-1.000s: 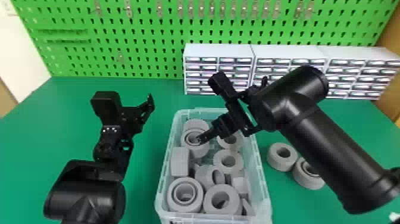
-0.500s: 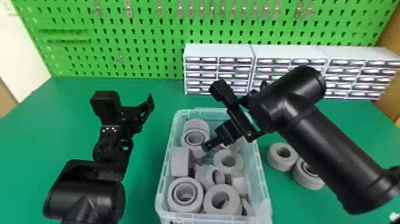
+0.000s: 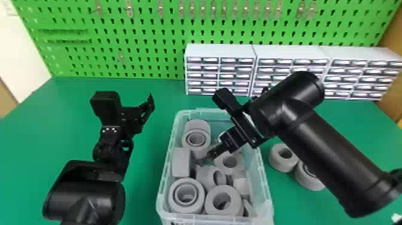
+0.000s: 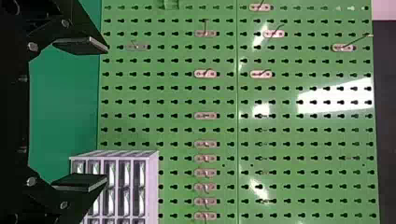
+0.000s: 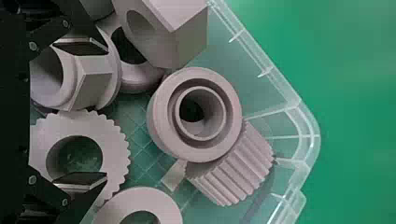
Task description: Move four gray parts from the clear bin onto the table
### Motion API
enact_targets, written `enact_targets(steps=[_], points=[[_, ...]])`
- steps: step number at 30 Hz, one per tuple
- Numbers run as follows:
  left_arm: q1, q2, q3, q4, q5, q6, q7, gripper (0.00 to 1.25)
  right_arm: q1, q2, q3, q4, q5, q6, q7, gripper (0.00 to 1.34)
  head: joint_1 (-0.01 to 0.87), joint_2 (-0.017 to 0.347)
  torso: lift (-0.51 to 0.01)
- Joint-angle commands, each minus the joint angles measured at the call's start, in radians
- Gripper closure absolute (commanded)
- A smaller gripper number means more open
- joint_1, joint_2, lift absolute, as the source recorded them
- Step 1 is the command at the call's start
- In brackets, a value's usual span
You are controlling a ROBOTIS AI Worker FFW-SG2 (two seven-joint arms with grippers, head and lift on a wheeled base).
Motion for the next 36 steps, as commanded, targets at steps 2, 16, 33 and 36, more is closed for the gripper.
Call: enact_targets(steps=[2,16,33,36], points=[[-0.001,0.000,0.000,0.000,0.000,0.000,0.000,0.29,0.001,0.002,0.007,0.027,0.001,-0.019,-0.001,0.32,0.693,0.072,-0.052],[-0.009,0.000,-0.004,0.000,0.000,0.000,0.000,0.29,0.007,0.009,0.013,0.115,-0.017,-0.077,-0.040,0.33,0.693,0.072,-0.052],[-0.017,0.000,-0.009,0.000,-0.002,0.000,0.000,0.29,-0.003,0.015,0.016,0.177,-0.088,-0.100,-0.104,0.33,0.693,0.072,-0.052],[-0.018,0.000,-0.012,0.000,-0.002,0.000,0.000,0.29,-0.003,0.017,0.016,0.182,-0.092,-0.103,-0.109,0.33,0.693,0.072,-0.052]])
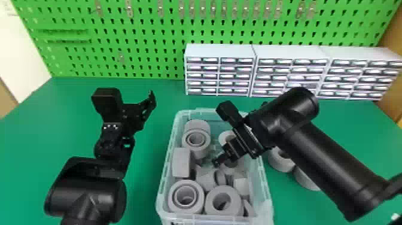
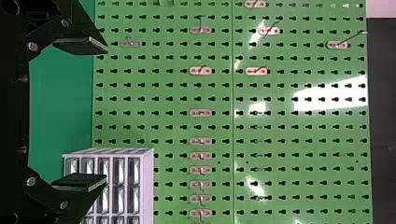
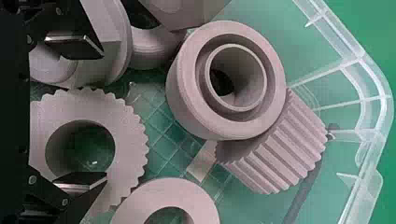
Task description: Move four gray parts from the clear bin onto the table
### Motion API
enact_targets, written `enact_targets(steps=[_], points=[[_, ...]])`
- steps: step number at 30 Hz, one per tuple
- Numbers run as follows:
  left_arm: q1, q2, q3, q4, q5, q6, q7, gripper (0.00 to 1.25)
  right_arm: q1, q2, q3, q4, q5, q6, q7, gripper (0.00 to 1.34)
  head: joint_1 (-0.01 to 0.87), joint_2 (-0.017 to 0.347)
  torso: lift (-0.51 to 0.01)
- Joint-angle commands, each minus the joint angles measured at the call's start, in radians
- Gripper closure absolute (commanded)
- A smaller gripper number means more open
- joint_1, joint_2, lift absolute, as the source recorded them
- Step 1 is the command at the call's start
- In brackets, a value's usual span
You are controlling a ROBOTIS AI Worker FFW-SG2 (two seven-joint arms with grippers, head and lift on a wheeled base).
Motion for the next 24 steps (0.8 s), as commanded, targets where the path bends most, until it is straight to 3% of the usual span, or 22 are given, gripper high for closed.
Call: enact_targets(steps=[1,16,24], points=[[-0.003,0.000,-0.003,0.002,0.000,0.000,0.000,0.29,-0.003,0.001,0.002,0.011,-0.008,-0.005,-0.005,0.33,0.693,0.072,-0.052],[-0.012,0.000,-0.008,0.005,-0.002,0.000,0.000,0.29,-0.007,0.004,0.011,0.072,-0.117,-0.069,-0.069,0.33,0.693,0.072,-0.052],[-0.012,0.000,-0.010,0.006,-0.002,0.000,0.000,0.29,-0.007,0.002,0.004,0.115,-0.123,-0.071,-0.077,0.33,0.693,0.072,-0.052]])
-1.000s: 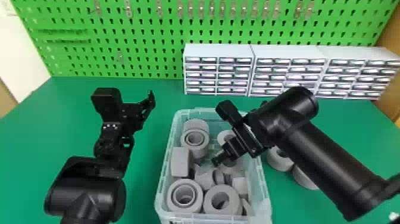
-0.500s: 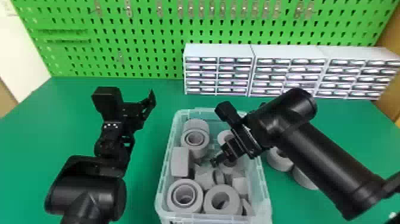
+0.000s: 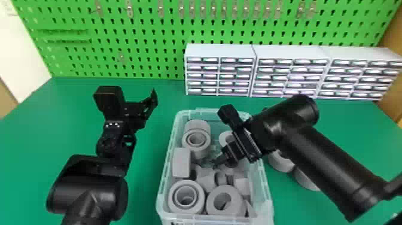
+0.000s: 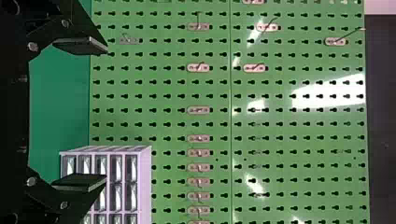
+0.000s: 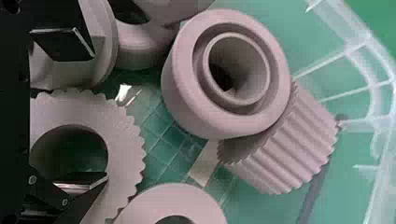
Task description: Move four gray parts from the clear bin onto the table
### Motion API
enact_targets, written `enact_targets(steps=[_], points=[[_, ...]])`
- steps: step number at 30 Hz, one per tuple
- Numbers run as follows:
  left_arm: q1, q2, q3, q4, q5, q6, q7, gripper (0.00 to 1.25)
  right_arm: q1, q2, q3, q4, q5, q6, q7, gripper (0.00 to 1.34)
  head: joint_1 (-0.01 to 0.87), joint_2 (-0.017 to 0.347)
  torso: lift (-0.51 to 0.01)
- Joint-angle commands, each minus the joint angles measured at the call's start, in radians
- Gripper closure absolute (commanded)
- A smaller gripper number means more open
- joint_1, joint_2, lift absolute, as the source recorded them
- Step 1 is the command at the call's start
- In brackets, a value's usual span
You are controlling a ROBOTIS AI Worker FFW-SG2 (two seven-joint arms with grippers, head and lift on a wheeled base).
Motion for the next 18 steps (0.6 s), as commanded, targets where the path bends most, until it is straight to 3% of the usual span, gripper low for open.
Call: enact_targets(steps=[1,18], points=[[-0.001,0.000,0.000,0.000,0.000,0.000,0.000,0.29,0.000,0.000,-0.001,0.024,-0.002,0.000,0.000,0.33,0.693,0.072,-0.052],[-0.014,0.000,-0.006,0.005,0.002,0.000,0.000,0.29,-0.011,0.005,0.012,0.037,-0.020,-0.016,-0.013,0.33,0.693,0.072,-0.052]])
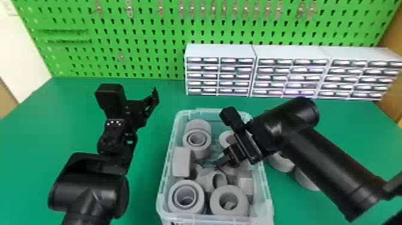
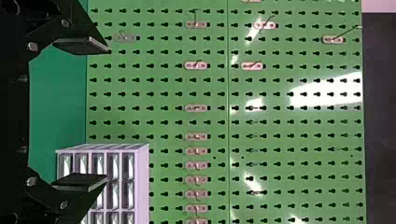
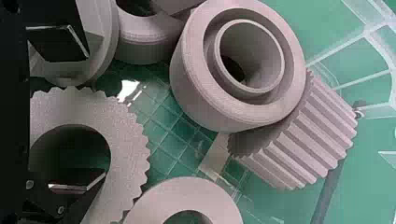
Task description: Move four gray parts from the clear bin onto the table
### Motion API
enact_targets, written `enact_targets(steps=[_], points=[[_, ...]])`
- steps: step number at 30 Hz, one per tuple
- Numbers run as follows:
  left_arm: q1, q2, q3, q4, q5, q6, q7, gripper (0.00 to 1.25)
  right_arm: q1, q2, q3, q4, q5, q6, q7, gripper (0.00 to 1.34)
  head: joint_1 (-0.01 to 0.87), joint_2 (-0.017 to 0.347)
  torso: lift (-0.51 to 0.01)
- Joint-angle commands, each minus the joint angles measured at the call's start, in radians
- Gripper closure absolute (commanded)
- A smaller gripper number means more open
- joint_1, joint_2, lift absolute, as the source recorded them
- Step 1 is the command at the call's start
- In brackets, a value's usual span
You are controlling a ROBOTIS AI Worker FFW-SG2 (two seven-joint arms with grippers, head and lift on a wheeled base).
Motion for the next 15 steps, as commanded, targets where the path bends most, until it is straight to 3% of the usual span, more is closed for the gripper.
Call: enact_targets(steps=[1,15], points=[[-0.004,0.000,-0.002,0.001,0.000,0.000,0.000,0.29,-0.007,0.003,0.013,0.003,-0.021,-0.009,-0.008,0.33,0.693,0.072,-0.052],[-0.004,0.003,-0.003,0.004,0.003,-0.002,0.000,0.29,-0.007,0.000,0.043,0.001,-0.161,-0.040,-0.021,0.34,0.693,0.072,-0.052]])
